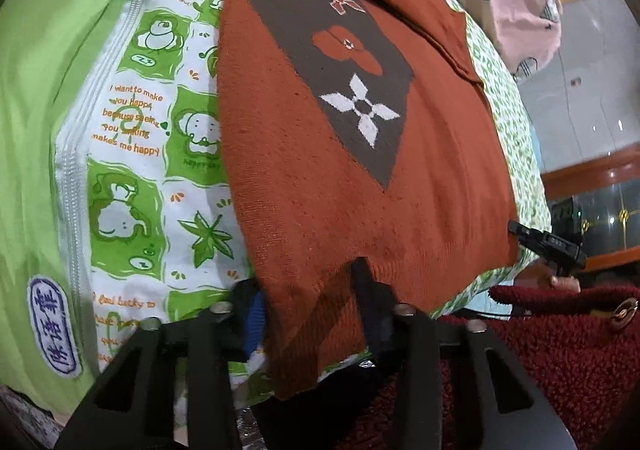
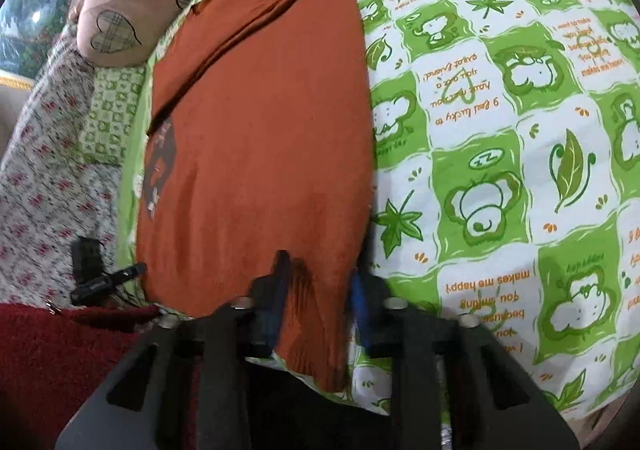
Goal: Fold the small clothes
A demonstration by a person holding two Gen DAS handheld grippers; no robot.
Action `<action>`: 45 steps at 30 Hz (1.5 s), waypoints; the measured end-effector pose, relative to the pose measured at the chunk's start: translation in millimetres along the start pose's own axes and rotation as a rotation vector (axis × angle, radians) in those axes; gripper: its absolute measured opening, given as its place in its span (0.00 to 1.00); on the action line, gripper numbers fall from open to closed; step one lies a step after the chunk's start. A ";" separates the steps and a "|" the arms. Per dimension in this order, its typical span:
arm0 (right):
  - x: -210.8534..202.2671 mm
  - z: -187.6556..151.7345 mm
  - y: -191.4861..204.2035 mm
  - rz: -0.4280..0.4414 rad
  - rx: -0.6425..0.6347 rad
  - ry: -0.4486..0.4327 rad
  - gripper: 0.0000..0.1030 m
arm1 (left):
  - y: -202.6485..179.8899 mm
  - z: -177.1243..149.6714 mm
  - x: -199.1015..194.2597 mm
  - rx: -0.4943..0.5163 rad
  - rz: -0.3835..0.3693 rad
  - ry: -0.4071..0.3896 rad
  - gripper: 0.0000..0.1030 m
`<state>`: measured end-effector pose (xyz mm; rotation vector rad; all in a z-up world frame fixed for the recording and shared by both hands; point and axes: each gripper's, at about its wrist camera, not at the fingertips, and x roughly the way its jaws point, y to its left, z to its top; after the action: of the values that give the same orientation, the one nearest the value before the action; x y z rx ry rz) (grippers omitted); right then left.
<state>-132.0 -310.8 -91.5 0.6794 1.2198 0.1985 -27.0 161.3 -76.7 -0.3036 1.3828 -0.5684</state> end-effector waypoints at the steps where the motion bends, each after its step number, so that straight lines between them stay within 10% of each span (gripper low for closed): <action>1: 1.7 0.2 0.7 -0.006 0.008 0.008 0.07 | 3.4 -0.5 0.6 0.003 -0.010 0.009 0.12; 16: -39.5 24.0 35.1 0.107 0.051 -0.151 0.06 | -22.3 36.5 -38.3 0.042 -0.112 -0.057 0.05; 32: -29.1 220.9 63.9 0.187 -0.055 -0.352 0.06 | -52.7 242.6 -75.7 0.116 -0.092 -0.431 0.04; 45: 27.3 329.7 31.7 0.145 0.038 -0.329 0.06 | -14.1 350.6 -23.6 0.001 0.001 -0.457 0.05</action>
<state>184.6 -395.5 -36.8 0.8000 0.8622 0.1765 310.4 119.2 12.7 -0.4041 0.9411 -0.4627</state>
